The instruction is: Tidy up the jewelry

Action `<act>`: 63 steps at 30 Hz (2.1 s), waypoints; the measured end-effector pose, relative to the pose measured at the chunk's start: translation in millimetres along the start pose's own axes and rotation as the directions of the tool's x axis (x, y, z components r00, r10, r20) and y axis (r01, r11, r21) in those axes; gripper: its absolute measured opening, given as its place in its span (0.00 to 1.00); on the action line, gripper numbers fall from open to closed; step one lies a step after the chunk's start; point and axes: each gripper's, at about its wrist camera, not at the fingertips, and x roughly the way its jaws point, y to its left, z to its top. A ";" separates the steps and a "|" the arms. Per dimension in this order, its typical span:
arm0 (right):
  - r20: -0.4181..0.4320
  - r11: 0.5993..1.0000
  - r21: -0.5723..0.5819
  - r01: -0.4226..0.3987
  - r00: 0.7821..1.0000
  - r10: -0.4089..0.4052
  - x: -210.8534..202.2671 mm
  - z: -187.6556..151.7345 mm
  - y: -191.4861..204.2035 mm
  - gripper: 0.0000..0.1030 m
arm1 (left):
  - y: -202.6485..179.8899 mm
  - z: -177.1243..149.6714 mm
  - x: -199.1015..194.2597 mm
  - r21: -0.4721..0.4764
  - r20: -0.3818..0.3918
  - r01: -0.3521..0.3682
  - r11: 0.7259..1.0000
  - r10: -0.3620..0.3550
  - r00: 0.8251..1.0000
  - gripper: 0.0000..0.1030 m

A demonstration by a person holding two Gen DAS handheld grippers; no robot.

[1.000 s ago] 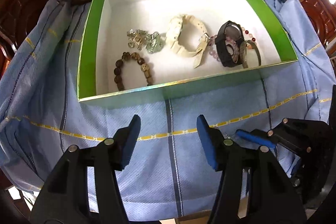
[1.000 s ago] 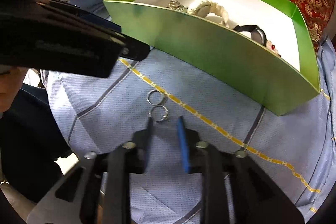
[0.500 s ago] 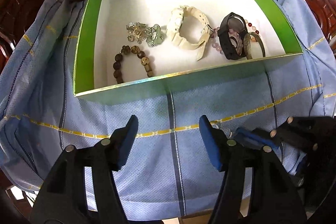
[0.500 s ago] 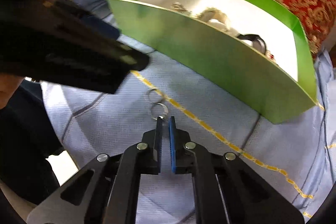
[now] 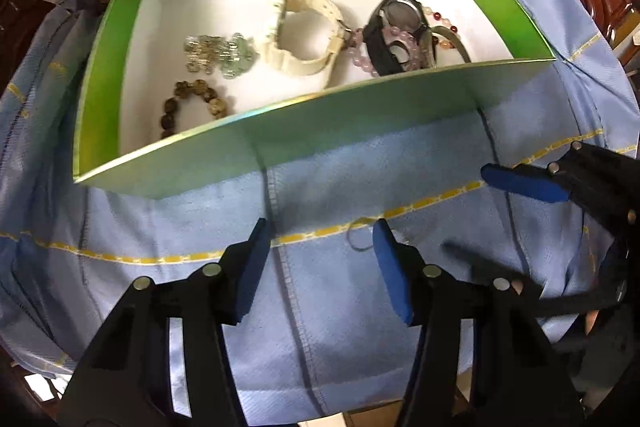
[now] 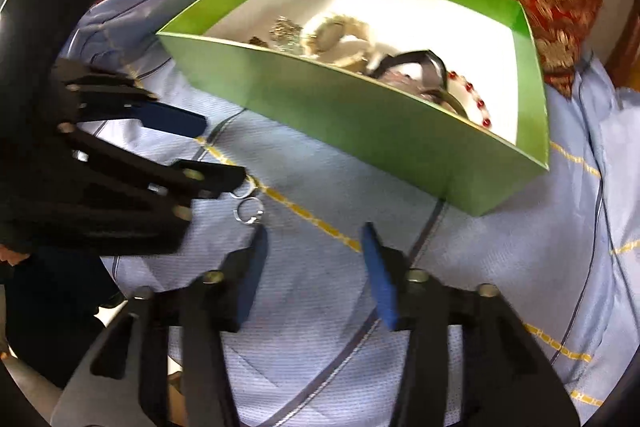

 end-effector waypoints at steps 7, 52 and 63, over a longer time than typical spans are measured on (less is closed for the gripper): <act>-0.031 1.000 -0.008 0.002 1.000 -0.002 10.9 1.5 9.7 0.49 | -5.2 3.1 13.9 -0.018 -0.022 -0.049 0.999 0.049 0.999 0.53; 0.003 0.999 -0.027 0.024 1.000 -0.023 24.1 9.7 19.7 0.18 | 22.9 -5.2 -10.0 -0.129 0.026 -0.019 0.991 0.023 0.999 0.17; 0.045 1.000 -0.018 0.009 0.999 -0.009 2.0 8.5 18.8 0.18 | 27.3 -1.3 -22.6 -0.122 0.062 0.001 0.993 0.006 0.998 0.17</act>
